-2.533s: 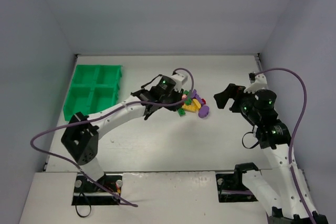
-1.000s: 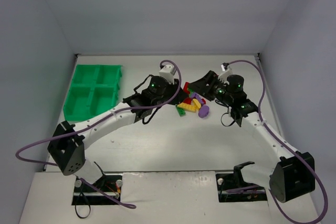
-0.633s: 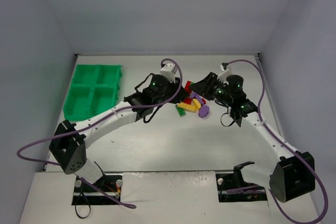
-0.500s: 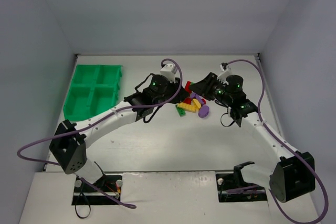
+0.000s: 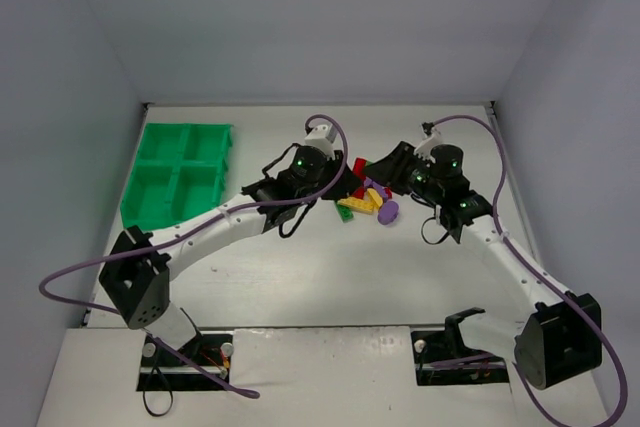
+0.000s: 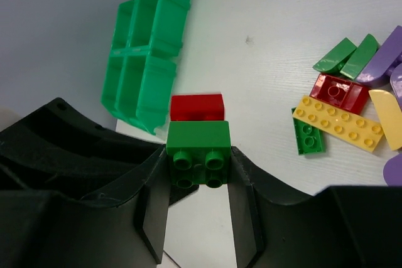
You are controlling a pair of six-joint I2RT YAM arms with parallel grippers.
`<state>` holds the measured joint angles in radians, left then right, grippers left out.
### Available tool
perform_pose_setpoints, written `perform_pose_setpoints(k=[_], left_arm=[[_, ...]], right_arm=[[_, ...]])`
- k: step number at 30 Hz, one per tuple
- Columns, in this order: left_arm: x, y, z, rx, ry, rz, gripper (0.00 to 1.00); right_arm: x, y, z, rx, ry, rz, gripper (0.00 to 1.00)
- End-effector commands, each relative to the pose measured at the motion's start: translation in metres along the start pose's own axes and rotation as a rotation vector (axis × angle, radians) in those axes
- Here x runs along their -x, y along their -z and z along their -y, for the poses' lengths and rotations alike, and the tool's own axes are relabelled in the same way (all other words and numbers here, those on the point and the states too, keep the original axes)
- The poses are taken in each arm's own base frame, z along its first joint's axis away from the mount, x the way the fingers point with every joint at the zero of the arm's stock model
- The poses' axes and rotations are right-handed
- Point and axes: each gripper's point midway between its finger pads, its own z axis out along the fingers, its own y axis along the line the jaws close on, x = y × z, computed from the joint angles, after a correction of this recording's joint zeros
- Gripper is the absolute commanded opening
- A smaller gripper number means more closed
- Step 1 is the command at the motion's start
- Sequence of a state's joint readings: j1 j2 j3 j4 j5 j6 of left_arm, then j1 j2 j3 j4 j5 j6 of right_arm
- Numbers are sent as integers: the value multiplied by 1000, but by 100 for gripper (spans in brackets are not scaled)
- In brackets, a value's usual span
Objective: Sort the legos into containers by color
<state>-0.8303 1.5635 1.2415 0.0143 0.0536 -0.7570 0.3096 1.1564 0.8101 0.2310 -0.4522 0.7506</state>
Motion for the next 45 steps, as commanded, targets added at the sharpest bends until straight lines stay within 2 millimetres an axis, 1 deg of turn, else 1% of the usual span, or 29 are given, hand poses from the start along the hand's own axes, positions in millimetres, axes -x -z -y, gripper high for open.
perform_pose_setpoints(k=[1,4,7,11,15,18,19,20,22,23,25,26,27,28,29,30,31,32,33,35,36,37,39,40,41,42,43,45], left_arm=[[42,0,-16,80,101,153,0],[48,0,-25,123,112,169,0],[49,-2,-34,147,136,178,0],[47,-4,-30,111,124,160,0],[44,5,-31,107,78,137,0],[42,15,-44,119,79,119,0],[48,18,-53,132,87,131,0],[44,27,-62,155,90,113,0],[50,38,-73,185,72,115,0],[60,51,-86,225,50,122,0],[75,68,-102,288,19,142,0],[83,86,-125,361,-4,136,0],[98,98,-131,391,-9,159,0],[106,108,-143,428,-8,168,0],[112,122,-157,471,-3,173,0],[132,141,-183,541,6,213,0],[141,153,-197,586,13,231,0],[144,162,-214,637,25,226,0],[155,181,-239,713,37,248,0],[167,197,-266,806,34,260,0],[174,210,-286,862,54,274,0],[179,212,-300,897,61,271,0],[188,223,-325,959,75,277,0],[188,225,-347,998,99,260,0],[202,231,-351,1008,89,279,0],[206,235,-363,1038,97,278,0],[213,232,-373,1050,100,269,0],[220,231,-386,1071,87,253,0]], right_arm=[[22,15,-30,72,58,82,0],[20,18,-29,68,55,78,0],[18,21,-27,59,57,78,0],[13,21,-23,51,63,64,0],[7,21,-11,8,92,41,0],[1,20,0,-34,129,7,0],[-1,20,3,-46,137,-5,0],[-4,21,7,-58,154,-18,0],[-6,21,10,-70,169,-28,0],[-7,22,13,-79,183,-35,0],[-6,21,13,-86,198,-40,0],[-7,22,15,-92,202,-44,0],[-6,21,15,-95,214,-48,0],[-4,21,14,-93,223,-47,0],[-4,20,14,-96,228,-51,0],[-3,20,14,-96,239,-54,0],[-4,19,14,-94,245,-57,0],[-4,19,15,-97,246,-61,0],[-5,17,15,-97,249,-67,0],[-6,16,14,-86,256,-79,0],[-7,15,15,-85,256,-85,0],[-8,15,14,-78,261,-90,0],[-9,13,16,-82,269,-98,0],[-10,13,17,-82,274,-102,0],[-11,13,20,-88,288,-105,0],[-11,12,22,-95,292,-104,0],[-16,14,28,-116,292,-126,0],[-20,14,38,-147,296,-138,0]])
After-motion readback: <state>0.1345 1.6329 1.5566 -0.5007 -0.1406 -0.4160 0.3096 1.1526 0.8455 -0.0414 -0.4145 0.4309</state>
